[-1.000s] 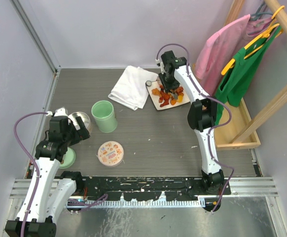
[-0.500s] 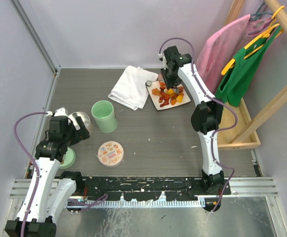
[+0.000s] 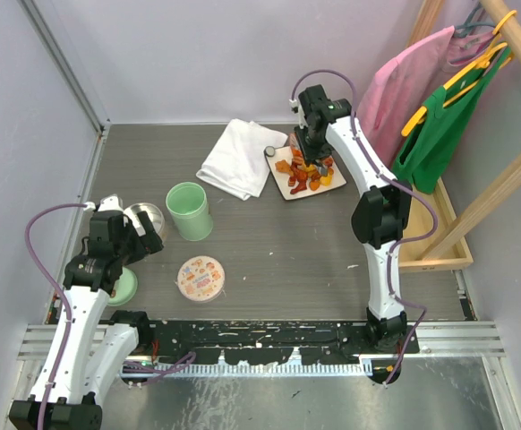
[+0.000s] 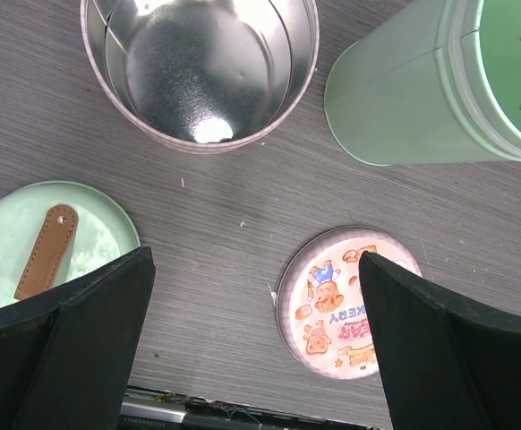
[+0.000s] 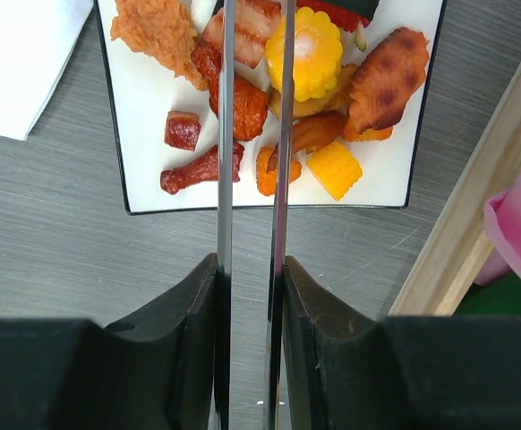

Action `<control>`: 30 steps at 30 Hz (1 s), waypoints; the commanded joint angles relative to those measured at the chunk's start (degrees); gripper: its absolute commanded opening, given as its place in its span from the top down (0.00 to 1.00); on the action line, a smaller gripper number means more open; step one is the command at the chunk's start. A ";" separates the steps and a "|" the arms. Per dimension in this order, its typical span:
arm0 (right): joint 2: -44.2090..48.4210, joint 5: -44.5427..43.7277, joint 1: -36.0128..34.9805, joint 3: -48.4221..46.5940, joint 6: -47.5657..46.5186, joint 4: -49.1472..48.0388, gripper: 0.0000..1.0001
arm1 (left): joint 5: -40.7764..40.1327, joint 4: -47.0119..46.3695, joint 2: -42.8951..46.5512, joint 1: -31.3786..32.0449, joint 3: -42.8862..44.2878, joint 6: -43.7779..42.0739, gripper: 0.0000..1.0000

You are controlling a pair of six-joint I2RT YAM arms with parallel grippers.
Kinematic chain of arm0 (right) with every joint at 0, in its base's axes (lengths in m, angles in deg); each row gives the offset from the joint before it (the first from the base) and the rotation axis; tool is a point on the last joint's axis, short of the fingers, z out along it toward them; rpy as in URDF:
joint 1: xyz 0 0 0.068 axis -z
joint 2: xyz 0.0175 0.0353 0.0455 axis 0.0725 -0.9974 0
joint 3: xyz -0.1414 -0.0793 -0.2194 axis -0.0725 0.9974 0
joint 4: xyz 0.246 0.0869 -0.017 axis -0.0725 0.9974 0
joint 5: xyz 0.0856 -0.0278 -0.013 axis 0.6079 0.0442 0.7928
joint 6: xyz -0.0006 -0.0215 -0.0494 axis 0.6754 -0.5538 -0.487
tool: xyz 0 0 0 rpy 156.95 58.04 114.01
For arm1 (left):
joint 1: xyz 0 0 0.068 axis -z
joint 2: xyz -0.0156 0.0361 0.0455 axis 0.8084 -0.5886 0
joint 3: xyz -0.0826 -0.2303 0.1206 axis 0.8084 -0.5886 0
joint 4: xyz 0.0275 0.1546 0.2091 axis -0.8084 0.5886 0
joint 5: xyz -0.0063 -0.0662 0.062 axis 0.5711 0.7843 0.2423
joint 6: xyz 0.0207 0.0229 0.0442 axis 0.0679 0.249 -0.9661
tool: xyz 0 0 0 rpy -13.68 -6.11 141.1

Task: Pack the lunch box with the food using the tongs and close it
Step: Pick up the fake food from the plate, then place the fake food in the packing box.

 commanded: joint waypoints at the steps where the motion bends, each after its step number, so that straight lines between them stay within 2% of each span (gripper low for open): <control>1: 7.19 -1.29 -0.53 0.14 1.17 -1.01 0.93 | 0.57 -2.71 0.83 0.25 0.16 -0.76 0.02; 14: 14.38 -1.91 -1.52 7.72 2.73 -3.45 0.94 | 0.70 -2.80 1.01 0.17 0.16 -0.89 0.02; 30: 18.99 -0.52 -2.42 9.11 3.83 -3.16 0.94 | 1.16 -2.71 1.36 0.21 0.21 -0.91 0.02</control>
